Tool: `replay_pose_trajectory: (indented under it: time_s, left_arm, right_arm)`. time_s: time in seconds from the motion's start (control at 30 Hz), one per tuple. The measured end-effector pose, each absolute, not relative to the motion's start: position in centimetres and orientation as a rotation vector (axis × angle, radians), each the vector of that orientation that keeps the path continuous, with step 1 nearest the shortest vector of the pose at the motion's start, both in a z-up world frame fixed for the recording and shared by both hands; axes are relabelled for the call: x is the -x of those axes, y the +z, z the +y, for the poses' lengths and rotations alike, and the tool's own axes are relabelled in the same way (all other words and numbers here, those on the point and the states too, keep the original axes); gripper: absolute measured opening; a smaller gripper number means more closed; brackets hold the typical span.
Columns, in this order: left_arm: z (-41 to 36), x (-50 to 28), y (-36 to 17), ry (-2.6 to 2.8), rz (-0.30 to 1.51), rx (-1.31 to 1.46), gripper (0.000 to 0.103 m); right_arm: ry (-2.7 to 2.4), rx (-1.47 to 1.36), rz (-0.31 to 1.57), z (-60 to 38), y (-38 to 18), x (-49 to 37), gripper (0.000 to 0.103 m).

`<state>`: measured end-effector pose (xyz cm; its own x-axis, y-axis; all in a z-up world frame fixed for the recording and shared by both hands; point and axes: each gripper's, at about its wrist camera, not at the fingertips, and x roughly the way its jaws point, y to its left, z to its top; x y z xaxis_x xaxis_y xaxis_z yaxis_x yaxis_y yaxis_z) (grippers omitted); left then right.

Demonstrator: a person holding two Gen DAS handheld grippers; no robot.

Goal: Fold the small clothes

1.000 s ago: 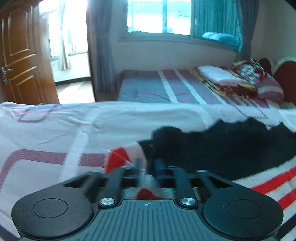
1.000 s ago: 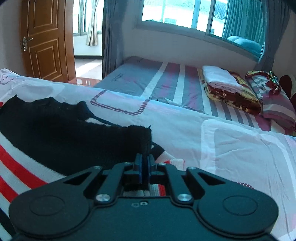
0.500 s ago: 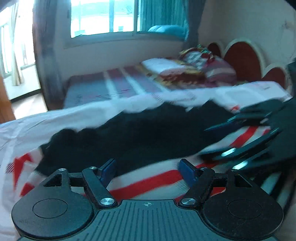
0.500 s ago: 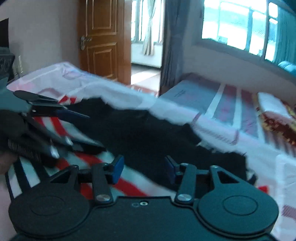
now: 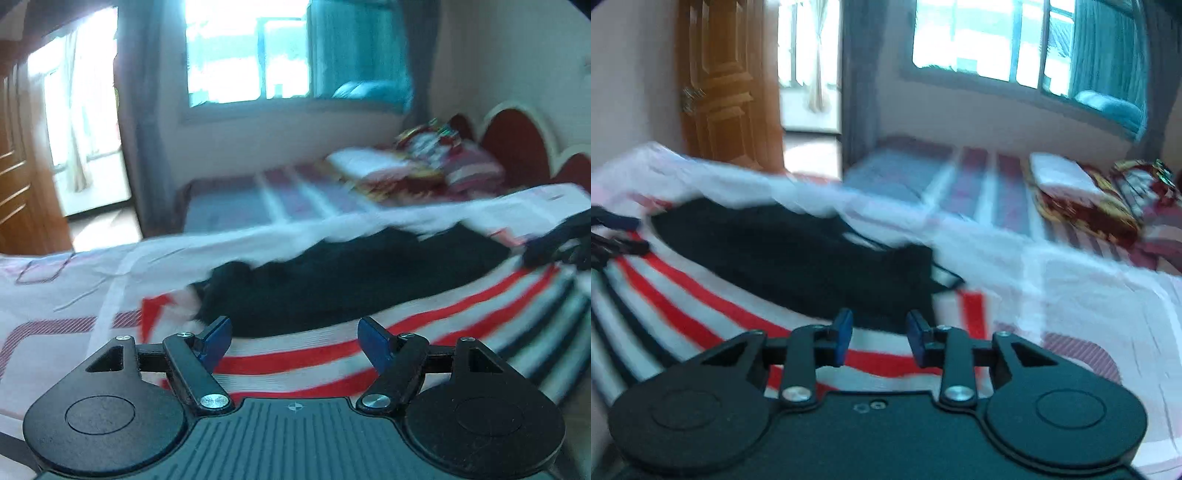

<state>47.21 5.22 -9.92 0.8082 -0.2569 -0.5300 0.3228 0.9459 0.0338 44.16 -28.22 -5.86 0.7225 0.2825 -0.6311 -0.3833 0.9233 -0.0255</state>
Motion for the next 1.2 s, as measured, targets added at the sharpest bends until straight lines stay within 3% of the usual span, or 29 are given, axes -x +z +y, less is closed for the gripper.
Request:
replay_pose_trajectory:
  time_s: [0.17,0.3,0.33,0.37,0.53,0.67,0.83,0.93,0.97,1.03,1.07,1.1,1.2]
  left_arm:
    - [1.0,-46.2,-10.9,-0.383,0.602,-0.158,0.075]
    - [2.2,-45.0,-12.6,-0.358,0.616,-0.192,0.076]
    - [3.3,-44.6,-12.9,-0.337,0.610,-0.177,0.086]
    - [4.7,-44.4,-13.1,-0.301,0.610,-0.158,0.089]
    - [10.1,-42.6,-12.0,-0.208,0.593,-0.074,0.089]
    - [9.3,-40.3,-10.8,-0.213,0.563,-0.092,0.089]
    - [9.4,-39.5,-12.3,-0.192,0.600,-0.086,0.089]
    - [9.0,-39.6,-12.5,-0.194,0.603,-0.122,0.089]
    - [8.8,-39.7,-12.6,-0.194,0.606,-0.135,0.089]
    - [8.9,-39.6,-12.4,-0.194,0.615,-0.146,0.089]
    - [9.0,-39.7,-12.4,-0.193,0.618,-0.157,0.089]
    - [9.0,-39.7,-12.4,-0.193,0.624,-0.174,0.089]
    - [9.3,-39.2,-12.9,-0.206,0.619,-0.236,0.089]
  right_arm:
    - [0.525,0.229,0.711,-20.9,-7.7,-42.2,0.035]
    - [0.463,0.388,0.697,-18.1,-9.2,-40.5,0.037]
    - [0.447,0.398,0.701,-18.4,-9.2,-40.1,0.037]
    - [0.430,0.403,0.700,-19.2,-9.1,-39.6,0.037]
    - [0.346,0.285,0.745,-26.2,-8.6,-37.8,0.041]
    - [0.248,0.298,0.662,-27.1,-6.5,-36.3,0.042]
    - [0.114,0.164,0.747,-31.0,-7.4,-36.6,0.043]
    - [0.110,0.086,0.787,-31.7,-8.2,-36.2,0.050]
    - [0.105,0.069,0.793,-31.8,-8.4,-36.1,0.048]
    - [0.095,0.088,0.790,-31.3,-8.5,-35.5,0.036]
    - [0.098,0.114,0.780,-31.0,-8.4,-35.0,0.014]
    - [0.092,0.146,0.782,-30.9,-8.4,-34.5,0.008]
    - [0.068,0.164,0.807,-31.6,-9.3,-34.2,0.008]
